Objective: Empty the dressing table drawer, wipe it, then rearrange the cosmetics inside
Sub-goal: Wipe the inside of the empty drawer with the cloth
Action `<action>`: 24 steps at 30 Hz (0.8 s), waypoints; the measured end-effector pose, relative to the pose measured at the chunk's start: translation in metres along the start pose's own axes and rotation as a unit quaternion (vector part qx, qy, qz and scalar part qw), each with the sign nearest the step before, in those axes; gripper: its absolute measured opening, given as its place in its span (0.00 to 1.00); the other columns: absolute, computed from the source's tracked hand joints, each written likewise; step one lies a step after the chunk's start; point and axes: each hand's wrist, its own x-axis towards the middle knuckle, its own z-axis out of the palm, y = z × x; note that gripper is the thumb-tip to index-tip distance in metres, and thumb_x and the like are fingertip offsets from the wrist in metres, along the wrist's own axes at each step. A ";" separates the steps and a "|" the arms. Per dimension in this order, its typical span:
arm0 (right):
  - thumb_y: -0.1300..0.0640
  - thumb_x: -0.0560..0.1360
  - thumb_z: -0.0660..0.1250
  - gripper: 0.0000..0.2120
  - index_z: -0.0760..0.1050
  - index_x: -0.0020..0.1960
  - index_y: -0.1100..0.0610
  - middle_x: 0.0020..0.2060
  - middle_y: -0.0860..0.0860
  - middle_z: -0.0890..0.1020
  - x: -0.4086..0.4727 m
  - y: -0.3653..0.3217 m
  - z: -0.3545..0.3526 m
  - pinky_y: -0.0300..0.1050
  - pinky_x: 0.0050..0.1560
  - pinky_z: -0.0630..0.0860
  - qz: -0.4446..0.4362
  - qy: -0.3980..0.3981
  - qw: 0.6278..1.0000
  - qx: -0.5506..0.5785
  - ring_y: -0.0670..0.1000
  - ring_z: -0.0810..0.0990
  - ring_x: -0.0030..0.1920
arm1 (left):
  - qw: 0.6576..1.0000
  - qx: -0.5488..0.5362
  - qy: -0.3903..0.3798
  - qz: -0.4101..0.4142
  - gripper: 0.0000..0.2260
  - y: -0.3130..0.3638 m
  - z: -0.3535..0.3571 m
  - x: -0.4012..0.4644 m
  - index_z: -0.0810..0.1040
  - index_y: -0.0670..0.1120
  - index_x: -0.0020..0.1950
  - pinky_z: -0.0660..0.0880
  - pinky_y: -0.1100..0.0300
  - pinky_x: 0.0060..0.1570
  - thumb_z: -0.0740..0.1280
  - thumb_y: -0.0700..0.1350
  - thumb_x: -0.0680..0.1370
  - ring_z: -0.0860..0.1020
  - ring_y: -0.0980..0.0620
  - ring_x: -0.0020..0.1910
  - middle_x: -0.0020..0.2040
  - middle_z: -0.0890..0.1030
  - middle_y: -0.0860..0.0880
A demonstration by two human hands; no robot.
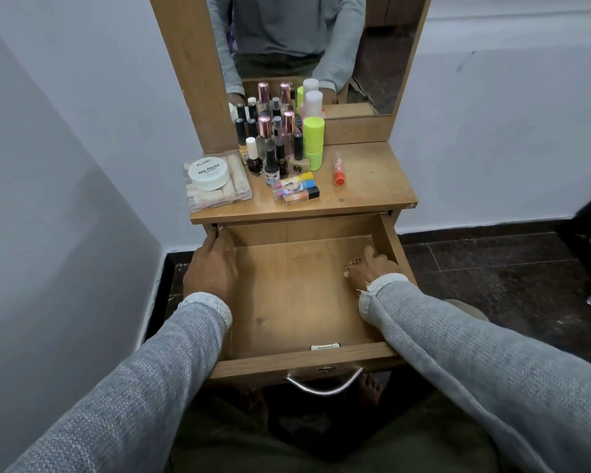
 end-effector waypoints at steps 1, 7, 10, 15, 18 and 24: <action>0.54 0.81 0.55 0.19 0.62 0.69 0.62 0.65 0.60 0.70 -0.001 0.003 -0.001 0.55 0.59 0.71 -0.009 0.002 1.000 -0.011 0.62 0.73 0.62 | 1.000 -0.014 0.004 -0.002 0.17 0.000 -0.001 0.000 0.70 0.46 0.69 0.75 0.38 0.54 0.54 0.41 0.81 0.75 0.37 0.60 0.72 0.69 0.47; 0.58 0.81 0.55 0.16 0.70 0.67 0.60 0.64 0.63 0.67 0.009 0.000 -0.021 0.62 0.65 0.68 -0.066 0.016 0.991 -0.116 0.66 0.67 0.66 | 0.995 -0.088 0.029 0.022 0.19 0.007 -0.012 -0.009 0.73 0.42 0.68 0.75 0.45 0.55 0.55 0.35 0.79 0.77 0.37 0.57 0.69 0.74 0.45; 0.61 0.81 0.54 0.17 0.68 0.69 0.63 0.65 0.63 0.67 0.018 -0.013 -0.023 0.60 0.66 0.66 -0.079 0.024 0.992 -0.096 0.66 0.65 0.67 | 0.989 -0.144 0.041 0.005 0.19 0.007 -0.012 -0.012 0.73 0.42 0.69 0.74 0.53 0.54 0.55 0.34 0.80 0.79 0.40 0.54 0.64 0.78 0.43; 0.63 0.76 0.63 0.18 0.70 0.65 0.67 0.61 0.61 0.70 0.016 -0.045 -0.018 0.59 0.61 0.71 -0.135 0.061 0.987 -0.067 0.65 0.69 0.64 | 0.982 -0.185 0.046 -0.016 0.18 -0.002 -0.004 -0.009 0.73 0.43 0.70 0.67 0.62 0.60 0.56 0.36 0.81 0.76 0.43 0.62 0.67 0.76 0.45; 0.64 0.73 0.67 0.19 0.72 0.64 0.65 0.61 0.60 0.70 0.016 -0.077 -0.012 0.57 0.60 0.73 -0.168 0.063 0.981 -0.068 0.64 0.70 0.63 | 0.980 -0.195 0.043 -0.023 0.18 -0.004 -0.002 -0.008 0.73 0.44 0.70 0.65 0.64 0.63 0.56 0.36 0.81 0.74 0.44 0.66 0.69 0.74 0.45; 0.62 0.76 0.62 0.15 0.75 0.62 0.63 0.60 0.61 0.72 0.017 -0.153 -0.002 0.52 0.61 0.72 -0.260 0.087 0.962 -0.011 0.63 0.72 0.62 | 0.981 -0.188 0.035 -0.023 0.18 -0.004 -0.004 -0.008 0.73 0.46 0.70 0.71 0.55 0.64 0.56 0.38 0.81 0.75 0.42 0.63 0.67 0.76 0.45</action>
